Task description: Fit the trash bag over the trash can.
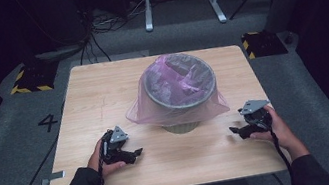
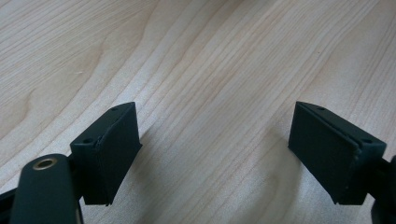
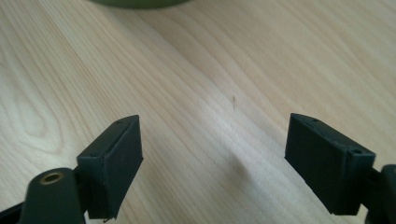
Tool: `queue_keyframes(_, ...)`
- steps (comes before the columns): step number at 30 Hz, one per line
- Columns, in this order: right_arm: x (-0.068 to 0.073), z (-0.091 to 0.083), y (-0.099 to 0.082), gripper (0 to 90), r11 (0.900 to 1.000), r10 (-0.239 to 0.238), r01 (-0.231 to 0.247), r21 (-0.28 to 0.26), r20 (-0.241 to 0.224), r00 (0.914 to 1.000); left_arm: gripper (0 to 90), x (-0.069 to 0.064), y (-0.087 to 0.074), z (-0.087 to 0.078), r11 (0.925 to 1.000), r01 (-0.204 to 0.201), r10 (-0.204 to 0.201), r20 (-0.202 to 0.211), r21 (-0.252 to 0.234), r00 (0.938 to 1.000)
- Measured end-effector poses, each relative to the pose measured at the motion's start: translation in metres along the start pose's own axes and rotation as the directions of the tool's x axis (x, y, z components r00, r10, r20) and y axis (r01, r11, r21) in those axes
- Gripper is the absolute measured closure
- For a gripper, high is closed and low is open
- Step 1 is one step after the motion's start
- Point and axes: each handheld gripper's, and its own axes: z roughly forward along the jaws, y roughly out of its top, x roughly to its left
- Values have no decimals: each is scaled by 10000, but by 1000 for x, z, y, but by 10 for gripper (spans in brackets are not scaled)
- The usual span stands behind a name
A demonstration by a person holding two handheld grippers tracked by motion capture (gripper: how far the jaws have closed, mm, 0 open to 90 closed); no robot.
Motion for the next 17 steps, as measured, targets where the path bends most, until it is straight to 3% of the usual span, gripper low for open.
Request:
queue_keyframes(3,0,4,-9,196,9998,198,-198,15,-152,9997,162,0,0,0,10000,-10,10,1,8,10000)
queue_keyframes(6,-2,6,-18,194,9963,767,-785,-348,-499,9958,162,0,0,0,10000,-9,9,2,10,10000)
queue_keyframes(10,-6,7,-29,182,9814,1669,-1735,-825,-816,9826,162,0,0,0,10000,-8,8,7,25,10000)
queue_keyframes(17,-6,6,-31,161,9801,1748,-1803,-834,-695,9822,158,1,0,0,10000,3,-3,3,22,10000)
